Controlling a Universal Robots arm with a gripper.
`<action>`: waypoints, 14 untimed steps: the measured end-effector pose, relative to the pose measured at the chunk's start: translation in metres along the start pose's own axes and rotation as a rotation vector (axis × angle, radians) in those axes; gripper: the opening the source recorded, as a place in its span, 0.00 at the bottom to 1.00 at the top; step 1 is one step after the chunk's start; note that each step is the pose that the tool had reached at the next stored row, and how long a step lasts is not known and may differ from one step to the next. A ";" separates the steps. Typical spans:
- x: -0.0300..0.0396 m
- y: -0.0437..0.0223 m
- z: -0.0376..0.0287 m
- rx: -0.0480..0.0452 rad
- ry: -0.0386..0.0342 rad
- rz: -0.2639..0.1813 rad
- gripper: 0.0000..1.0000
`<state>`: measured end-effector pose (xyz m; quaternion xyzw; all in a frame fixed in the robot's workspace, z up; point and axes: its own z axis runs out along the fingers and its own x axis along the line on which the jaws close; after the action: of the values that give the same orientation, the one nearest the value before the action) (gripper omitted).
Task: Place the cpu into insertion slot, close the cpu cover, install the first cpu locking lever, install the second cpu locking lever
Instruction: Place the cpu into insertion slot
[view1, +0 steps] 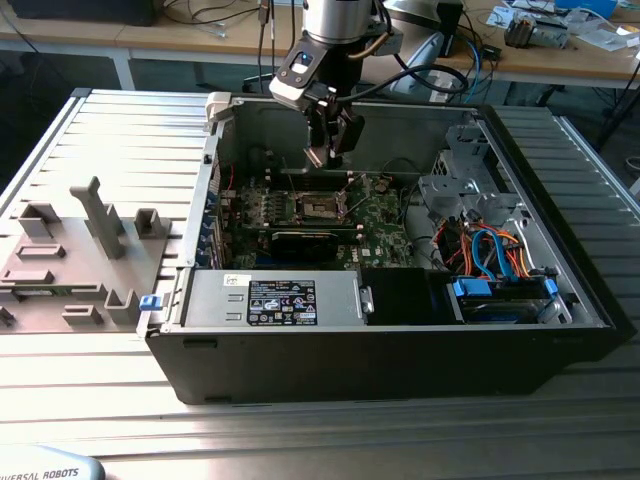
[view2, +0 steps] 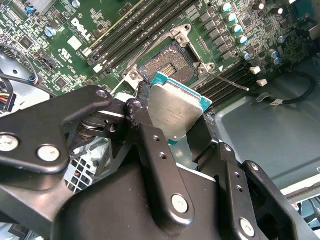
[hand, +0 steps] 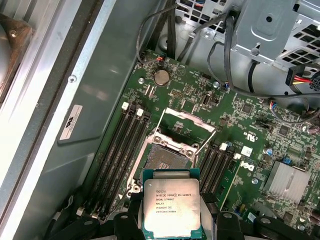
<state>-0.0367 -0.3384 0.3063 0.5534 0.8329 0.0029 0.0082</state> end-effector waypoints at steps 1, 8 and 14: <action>0.0000 0.0000 0.0001 0.0000 0.0000 0.001 0.54; 0.0000 0.0000 0.0003 0.0000 -0.0001 0.007 0.54; 0.0000 0.0000 0.0007 0.0002 -0.0003 0.017 0.54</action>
<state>-0.0367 -0.3384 0.3055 0.5604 0.8282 0.0028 0.0083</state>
